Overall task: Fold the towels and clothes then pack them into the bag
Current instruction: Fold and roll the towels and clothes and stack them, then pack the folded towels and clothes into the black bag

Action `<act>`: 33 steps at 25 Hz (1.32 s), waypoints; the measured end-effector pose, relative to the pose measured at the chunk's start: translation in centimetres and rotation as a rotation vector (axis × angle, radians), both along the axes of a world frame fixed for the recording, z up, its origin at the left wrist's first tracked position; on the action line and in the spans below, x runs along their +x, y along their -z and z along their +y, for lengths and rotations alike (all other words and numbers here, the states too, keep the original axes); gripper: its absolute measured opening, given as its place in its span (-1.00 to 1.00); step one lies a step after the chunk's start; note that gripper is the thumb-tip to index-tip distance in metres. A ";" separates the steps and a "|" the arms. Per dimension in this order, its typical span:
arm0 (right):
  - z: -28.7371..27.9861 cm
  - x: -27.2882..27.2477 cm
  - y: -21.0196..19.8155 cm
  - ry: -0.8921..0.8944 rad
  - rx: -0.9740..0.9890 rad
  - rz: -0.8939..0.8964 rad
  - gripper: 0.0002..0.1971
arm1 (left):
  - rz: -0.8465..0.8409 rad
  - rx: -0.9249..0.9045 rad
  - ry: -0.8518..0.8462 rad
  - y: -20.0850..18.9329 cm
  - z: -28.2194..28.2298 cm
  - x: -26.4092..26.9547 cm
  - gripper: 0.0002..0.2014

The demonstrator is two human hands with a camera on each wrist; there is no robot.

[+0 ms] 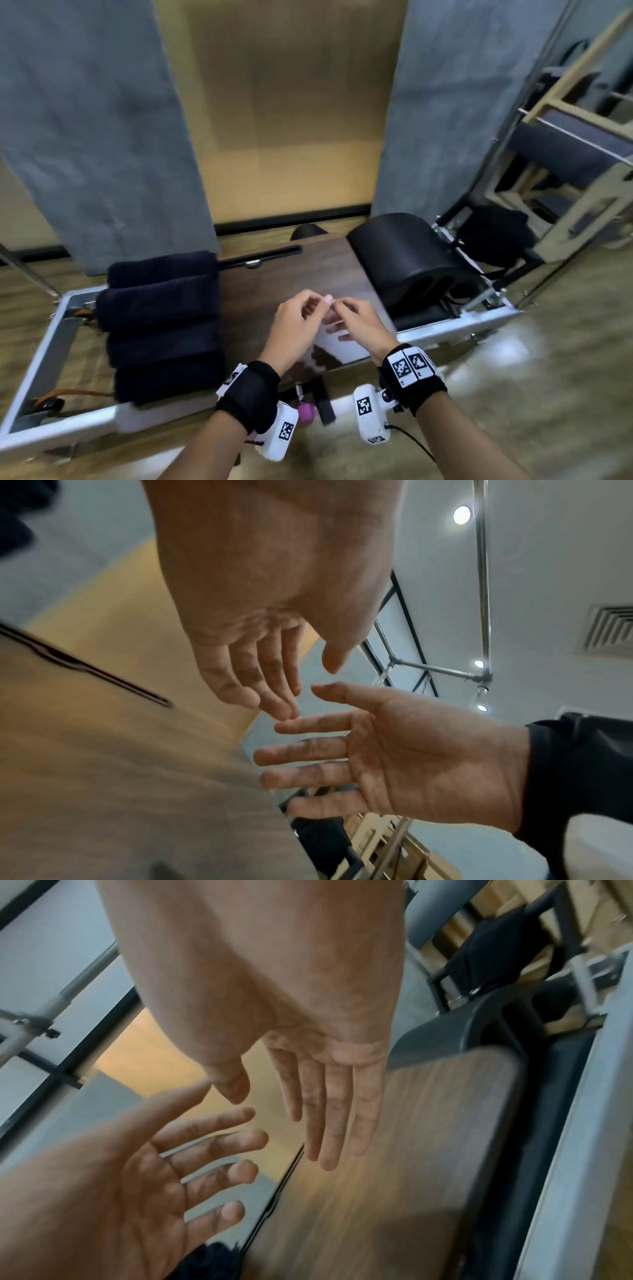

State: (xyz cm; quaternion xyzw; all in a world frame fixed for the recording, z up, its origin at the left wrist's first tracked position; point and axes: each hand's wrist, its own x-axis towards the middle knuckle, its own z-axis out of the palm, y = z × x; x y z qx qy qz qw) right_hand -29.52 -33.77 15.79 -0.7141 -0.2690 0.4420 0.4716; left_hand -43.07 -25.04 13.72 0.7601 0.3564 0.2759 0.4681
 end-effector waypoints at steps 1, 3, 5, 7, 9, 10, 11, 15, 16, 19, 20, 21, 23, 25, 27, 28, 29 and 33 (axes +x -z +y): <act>-2.1 2.6 0.4 0.013 -0.021 0.005 -0.64 | 0.036 -0.022 0.047 0.2 -1.3 2.9 -0.70; -6.1 7.9 1.3 0.063 -0.031 -0.003 -0.67 | 0.073 -0.075 0.128 0.4 -4.4 8.8 -0.73; -10.1 13.4 2.2 0.120 -0.048 0.002 -0.70 | 0.113 -0.129 0.199 0.6 -7.7 14.8 -0.76; -13.6 18.5 3.1 0.173 -0.058 0.015 -0.74 | 0.149 -0.186 0.265 0.7 -11.0 20.3 -0.75; -16.4 22.6 4.0 0.235 -0.049 0.039 -0.76 | 0.163 -0.204 0.318 1.0 -13.3 24.7 -0.73; -17.9 24.7 4.4 0.274 -0.040 0.051 -0.77 | 0.166 -0.210 0.345 1.1 -14.7 27.1 -0.73; -19.1 26.6 4.7 0.307 -0.031 0.059 -0.77 | 0.170 -0.214 0.362 1.1 -15.9 29.2 -0.73; -22.4 32.6 5.8 0.393 -0.029 0.112 -0.76 | 0.174 -0.233 0.397 1.6 -18.6 35.4 -0.79; -22.8 33.9 6.0 0.397 -0.037 0.117 -0.76 | 0.177 -0.235 0.403 1.9 -18.8 36.7 -0.80; -23.1 37.5 6.1 0.404 -0.054 0.128 -0.76 | 0.184 -0.254 0.412 2.9 -18.3 40.4 -0.78; -23.0 38.9 6.2 0.411 -0.057 0.132 -0.77 | 0.182 -0.267 0.416 3.3 -17.9 41.9 -0.77; -22.8 40.4 6.2 0.419 -0.061 0.132 -0.77 | 0.181 -0.279 0.425 3.8 -17.4 43.6 -0.76; -21.9 43.9 6.4 0.437 -0.078 0.122 -0.77 | 0.181 -0.300 0.439 4.8 -16.0 47.3 -0.75; -20.9 47.5 6.4 0.445 -0.087 0.104 -0.77 | 0.151 -0.321 0.427 5.7 -14.4 51.2 -0.76; -19.3 51.9 6.1 0.441 -0.109 0.067 -0.78 | 0.129 -0.326 0.420 6.3 -12.6 55.8 -0.77; -18.4 54.1 5.7 0.442 -0.125 0.053 -0.78 | 0.131 -0.328 0.414 6.4 -11.5 58.1 -0.77; -17.5 56.3 5.3 0.439 -0.139 0.046 -0.78 | 0.130 -0.335 0.409 6.4 -10.4 60.3 -0.77; -13.4 64.5 4.3 0.433 -0.145 -0.004 -0.79 | 0.120 -0.341 0.379 6.8 -6.0 67.9 -0.77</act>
